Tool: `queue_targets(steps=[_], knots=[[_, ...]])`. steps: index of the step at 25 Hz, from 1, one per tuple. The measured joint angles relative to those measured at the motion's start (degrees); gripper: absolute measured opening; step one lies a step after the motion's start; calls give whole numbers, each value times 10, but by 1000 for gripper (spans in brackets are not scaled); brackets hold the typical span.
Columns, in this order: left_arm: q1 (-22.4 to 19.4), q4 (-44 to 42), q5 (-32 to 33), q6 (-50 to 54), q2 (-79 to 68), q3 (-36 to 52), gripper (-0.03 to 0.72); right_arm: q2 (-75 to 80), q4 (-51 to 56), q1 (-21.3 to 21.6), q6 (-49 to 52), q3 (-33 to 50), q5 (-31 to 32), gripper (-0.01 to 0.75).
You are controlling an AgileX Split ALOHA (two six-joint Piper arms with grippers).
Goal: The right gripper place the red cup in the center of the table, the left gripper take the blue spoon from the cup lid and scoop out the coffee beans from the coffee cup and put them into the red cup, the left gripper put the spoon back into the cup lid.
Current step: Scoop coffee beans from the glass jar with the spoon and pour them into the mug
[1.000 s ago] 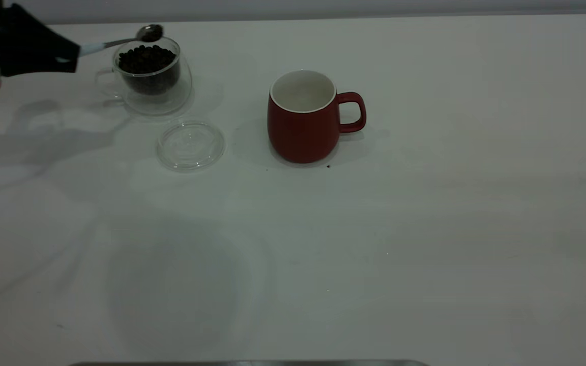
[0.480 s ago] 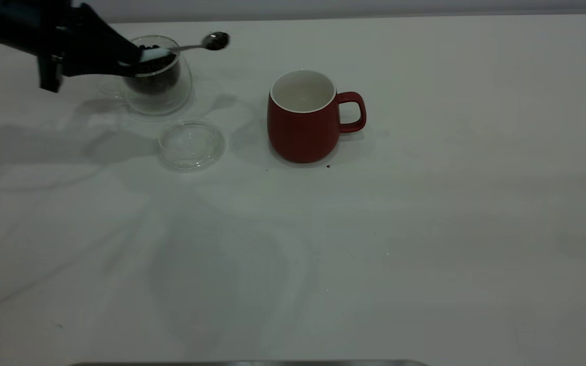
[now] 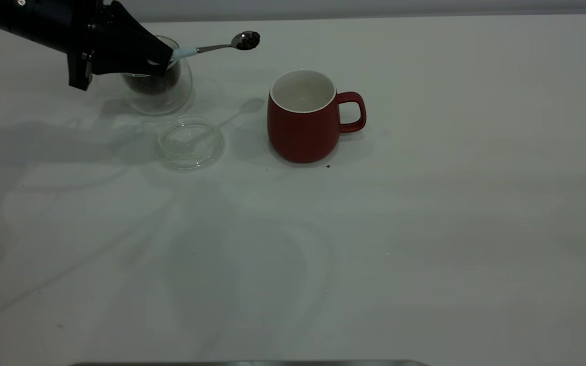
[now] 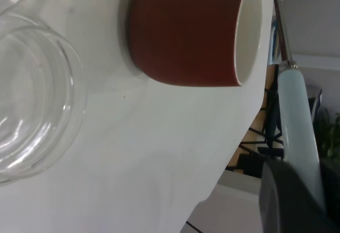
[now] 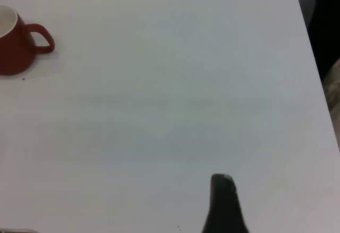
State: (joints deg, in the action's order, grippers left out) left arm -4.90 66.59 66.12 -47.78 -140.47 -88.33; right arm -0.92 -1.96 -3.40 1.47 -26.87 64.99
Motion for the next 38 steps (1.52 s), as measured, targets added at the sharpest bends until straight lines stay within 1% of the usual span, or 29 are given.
queue_targets(steps=[12, 17, 24, 30, 38], knots=[[50, 0, 0, 0, 0, 0, 126, 0, 0, 0, 0, 0, 0, 573], [53, -8, 0, 0, 0, 0, 126, 0, 0, 0, 0, 0, 0, 573], [53, -46, 0, 14, 0, 0, 126, 0, 0, 0, 0, 0, 0, 573], [53, -47, 0, 14, 0, 0, 126, 0, 0, 0, 0, 0, 0, 573], [58, -48, 0, -12, 0, 0, 126, 0, 0, 0, 0, 0, 0, 573]])
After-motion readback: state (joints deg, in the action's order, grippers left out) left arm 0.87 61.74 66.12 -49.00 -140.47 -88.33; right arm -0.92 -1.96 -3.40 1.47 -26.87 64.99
